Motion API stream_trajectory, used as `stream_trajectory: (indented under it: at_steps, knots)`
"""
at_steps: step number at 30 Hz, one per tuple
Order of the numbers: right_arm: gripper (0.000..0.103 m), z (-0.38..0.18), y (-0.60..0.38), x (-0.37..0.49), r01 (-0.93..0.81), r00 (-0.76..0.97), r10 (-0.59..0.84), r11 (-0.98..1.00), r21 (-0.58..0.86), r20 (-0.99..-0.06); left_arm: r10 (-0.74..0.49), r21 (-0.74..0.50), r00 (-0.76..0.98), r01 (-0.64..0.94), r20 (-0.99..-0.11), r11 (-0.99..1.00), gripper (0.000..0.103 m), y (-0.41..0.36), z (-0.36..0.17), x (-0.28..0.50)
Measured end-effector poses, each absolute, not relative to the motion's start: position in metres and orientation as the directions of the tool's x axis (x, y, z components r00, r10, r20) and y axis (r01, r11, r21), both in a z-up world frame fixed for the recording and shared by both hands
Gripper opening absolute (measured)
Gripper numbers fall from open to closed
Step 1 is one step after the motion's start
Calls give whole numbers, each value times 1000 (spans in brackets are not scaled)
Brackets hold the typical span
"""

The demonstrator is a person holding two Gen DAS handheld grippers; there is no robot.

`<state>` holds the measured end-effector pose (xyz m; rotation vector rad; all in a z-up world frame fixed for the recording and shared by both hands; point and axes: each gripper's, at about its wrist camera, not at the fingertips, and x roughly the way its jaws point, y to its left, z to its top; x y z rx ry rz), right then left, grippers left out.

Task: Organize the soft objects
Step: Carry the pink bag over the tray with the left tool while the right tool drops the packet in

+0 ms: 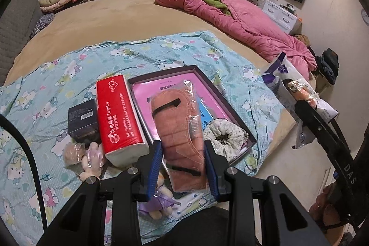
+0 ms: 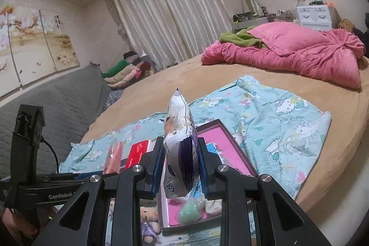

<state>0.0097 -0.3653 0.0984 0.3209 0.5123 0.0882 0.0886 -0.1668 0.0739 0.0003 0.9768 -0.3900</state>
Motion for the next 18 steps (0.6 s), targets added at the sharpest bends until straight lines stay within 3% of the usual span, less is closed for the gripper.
stream_trajectory:
  at_steps: [18]
  knots:
    - [27,66,-391,17,34,851,165,930,367,-498,-234,-90,360,373,-903,923,36,-208,-1,117]
